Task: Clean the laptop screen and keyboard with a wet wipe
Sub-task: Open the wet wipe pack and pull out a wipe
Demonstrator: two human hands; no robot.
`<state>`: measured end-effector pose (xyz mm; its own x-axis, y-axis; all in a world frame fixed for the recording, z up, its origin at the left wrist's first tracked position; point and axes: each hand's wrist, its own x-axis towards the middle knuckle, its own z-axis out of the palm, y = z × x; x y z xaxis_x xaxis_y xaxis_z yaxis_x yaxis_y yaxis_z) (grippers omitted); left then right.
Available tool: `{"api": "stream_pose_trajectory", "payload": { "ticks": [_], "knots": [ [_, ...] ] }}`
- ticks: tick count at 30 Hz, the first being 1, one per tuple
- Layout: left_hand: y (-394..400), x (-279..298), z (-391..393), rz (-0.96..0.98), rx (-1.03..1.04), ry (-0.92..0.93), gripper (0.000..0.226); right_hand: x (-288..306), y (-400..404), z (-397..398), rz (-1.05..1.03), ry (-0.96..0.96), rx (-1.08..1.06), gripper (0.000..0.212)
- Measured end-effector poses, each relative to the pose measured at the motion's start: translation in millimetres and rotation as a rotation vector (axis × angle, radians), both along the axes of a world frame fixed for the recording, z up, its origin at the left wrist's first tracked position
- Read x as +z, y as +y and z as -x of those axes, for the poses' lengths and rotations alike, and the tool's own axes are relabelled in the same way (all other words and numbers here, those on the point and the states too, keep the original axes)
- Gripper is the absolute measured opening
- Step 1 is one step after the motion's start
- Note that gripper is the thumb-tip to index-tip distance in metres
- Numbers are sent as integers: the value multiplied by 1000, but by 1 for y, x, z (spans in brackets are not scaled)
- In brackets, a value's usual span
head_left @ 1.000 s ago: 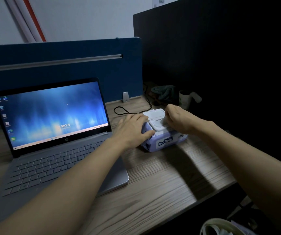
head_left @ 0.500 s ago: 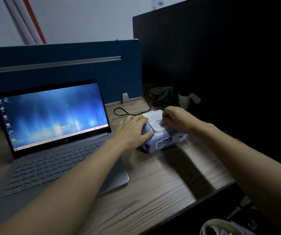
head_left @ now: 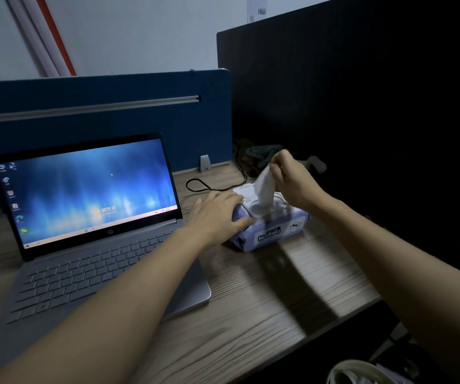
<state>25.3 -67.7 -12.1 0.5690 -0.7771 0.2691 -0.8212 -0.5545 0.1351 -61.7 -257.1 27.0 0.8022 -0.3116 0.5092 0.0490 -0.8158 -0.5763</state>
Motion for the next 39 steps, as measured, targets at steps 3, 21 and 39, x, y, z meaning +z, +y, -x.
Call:
{"api": "stream_pose_trajectory", "payload": {
  "ticks": [3, 21, 39],
  "knots": [
    [0, 5, 1, 18, 25, 24, 71, 24, 7, 0, -92, -101, 3, 8],
    [12, 39, 0, 687, -42, 526, 14, 11, 16, 3, -321, -80, 51, 16],
    [41, 46, -15, 745, 41, 544, 16, -4, 55, -20, -232, 77, 161, 9]
  ]
}}
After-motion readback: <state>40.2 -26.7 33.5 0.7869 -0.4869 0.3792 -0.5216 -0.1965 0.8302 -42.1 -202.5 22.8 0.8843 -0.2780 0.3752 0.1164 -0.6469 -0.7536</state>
